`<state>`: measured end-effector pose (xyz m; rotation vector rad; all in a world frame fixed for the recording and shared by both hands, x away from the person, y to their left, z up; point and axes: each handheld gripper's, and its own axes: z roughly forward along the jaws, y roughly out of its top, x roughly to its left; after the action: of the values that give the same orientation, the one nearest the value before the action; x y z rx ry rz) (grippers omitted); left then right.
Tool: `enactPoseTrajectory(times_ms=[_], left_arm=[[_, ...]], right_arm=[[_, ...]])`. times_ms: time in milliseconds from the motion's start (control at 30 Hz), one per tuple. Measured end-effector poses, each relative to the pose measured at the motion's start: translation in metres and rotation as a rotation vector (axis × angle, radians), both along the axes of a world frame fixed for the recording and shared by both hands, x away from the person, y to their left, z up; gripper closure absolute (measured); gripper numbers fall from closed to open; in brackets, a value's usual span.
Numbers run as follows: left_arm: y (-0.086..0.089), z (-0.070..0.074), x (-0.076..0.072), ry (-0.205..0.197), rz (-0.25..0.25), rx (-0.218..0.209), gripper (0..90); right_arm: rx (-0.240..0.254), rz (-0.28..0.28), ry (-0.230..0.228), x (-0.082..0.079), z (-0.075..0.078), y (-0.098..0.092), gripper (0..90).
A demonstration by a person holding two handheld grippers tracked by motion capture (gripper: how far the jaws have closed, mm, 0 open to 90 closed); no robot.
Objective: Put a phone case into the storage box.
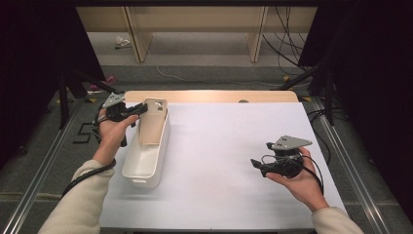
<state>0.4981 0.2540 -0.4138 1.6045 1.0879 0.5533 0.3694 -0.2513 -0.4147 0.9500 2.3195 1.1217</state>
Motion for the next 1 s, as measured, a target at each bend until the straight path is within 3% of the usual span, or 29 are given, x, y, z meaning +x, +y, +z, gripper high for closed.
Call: enactPoseTrajectory(times_ms=[1000], left_arm=[[0.0002, -0.0003, 0.007, 0.016, 0.014, 0.054, 79.1]], right_arm=[[0.0, 0.002, 0.001, 0.0002, -0.0005, 0.0003, 18.5]])
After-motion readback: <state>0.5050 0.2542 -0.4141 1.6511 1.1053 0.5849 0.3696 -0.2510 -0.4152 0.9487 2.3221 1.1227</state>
